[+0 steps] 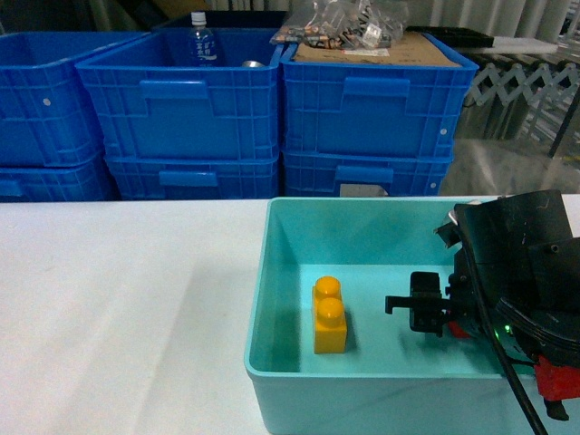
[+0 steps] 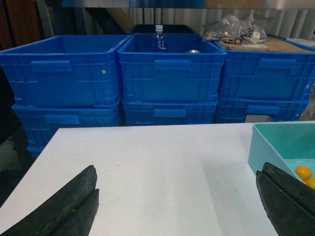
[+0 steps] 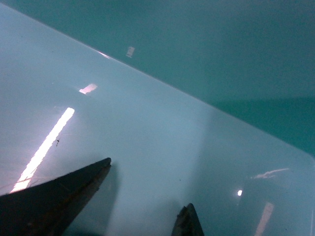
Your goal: Pick red block from blue box to shelf
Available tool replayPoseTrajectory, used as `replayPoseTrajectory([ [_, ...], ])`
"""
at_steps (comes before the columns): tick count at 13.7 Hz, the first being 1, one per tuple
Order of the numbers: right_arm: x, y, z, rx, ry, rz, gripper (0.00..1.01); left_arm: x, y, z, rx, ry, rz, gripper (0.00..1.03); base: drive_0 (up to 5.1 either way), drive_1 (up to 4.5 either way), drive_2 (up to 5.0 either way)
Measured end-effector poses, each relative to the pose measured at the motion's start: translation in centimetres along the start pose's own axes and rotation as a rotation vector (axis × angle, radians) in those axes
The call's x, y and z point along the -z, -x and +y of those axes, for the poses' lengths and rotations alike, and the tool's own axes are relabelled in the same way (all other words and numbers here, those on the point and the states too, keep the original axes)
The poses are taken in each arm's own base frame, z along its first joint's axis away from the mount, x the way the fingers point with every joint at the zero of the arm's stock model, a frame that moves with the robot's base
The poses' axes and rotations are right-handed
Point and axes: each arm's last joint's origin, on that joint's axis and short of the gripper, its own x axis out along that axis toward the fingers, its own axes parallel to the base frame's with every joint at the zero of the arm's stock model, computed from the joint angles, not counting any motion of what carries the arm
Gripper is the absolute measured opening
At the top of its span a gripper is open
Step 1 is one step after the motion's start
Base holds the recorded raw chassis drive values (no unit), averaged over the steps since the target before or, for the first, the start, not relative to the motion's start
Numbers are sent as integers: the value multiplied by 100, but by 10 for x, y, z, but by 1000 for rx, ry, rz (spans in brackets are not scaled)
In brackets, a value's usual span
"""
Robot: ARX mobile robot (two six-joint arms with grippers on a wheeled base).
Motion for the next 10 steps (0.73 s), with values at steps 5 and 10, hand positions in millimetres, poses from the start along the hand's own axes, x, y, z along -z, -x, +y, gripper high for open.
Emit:
replayPoseTrajectory([
  [5, -1, 7, 4, -57, -1, -34, 28, 0, 0, 0, 0, 0, 0, 98, 0, 0, 0],
  [10, -21, 67, 11, -200, 34, -143, 28, 0, 0, 0, 0, 0, 0, 98, 0, 0, 0],
])
